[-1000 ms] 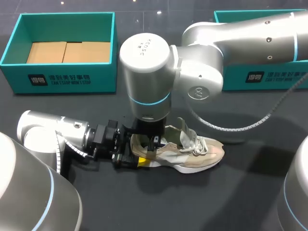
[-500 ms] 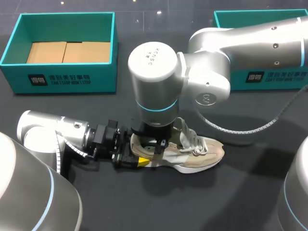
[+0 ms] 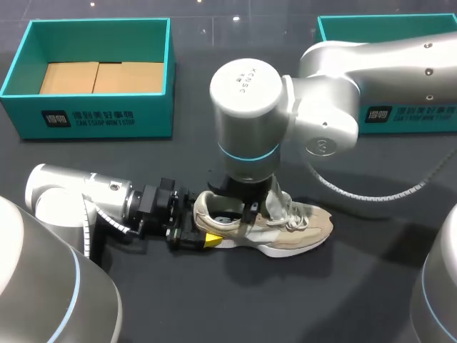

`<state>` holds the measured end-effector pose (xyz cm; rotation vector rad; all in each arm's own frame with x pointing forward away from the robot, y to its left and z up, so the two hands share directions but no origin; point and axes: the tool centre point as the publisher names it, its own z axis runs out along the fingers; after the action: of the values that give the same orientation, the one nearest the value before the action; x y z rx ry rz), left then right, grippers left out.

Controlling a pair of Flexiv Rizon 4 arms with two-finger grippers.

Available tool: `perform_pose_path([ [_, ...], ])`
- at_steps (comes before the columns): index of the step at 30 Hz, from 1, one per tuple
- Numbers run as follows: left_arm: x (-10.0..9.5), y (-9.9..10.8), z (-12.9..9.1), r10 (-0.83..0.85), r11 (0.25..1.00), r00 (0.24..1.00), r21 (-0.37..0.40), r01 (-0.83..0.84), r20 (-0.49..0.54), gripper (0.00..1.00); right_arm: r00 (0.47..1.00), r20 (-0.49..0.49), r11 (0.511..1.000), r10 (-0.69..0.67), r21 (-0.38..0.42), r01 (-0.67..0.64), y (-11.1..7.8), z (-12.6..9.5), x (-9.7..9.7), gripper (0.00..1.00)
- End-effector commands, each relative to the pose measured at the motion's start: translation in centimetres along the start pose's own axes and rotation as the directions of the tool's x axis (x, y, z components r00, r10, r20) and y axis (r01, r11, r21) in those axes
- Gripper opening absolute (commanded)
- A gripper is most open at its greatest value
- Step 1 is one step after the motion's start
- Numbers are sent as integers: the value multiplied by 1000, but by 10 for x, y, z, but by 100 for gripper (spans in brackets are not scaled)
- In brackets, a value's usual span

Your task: Take the shoe out of the shoebox, open the shoe tongue, remove and reinsert the insole, then place the shoe into the shoebox

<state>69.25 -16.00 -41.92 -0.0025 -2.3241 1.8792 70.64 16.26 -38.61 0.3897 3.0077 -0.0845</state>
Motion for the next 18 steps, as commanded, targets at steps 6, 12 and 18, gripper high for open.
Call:
perform_pose_path([
  [6,0,1,-1,-1,1000,1000,-1,1,0,0,1000,-25,1000,9,-16,-9,-4,11,-1,0],
  [12,0,1,-1,-1,1000,1000,-1,1,0,0,999,-34,1000,6,-27,-7,-2,15,-2,27],
  [18,0,1,-1,-1,1000,1000,-1,1,0,0,999,-53,1000,6,-29,-7,-2,19,0,36],
])
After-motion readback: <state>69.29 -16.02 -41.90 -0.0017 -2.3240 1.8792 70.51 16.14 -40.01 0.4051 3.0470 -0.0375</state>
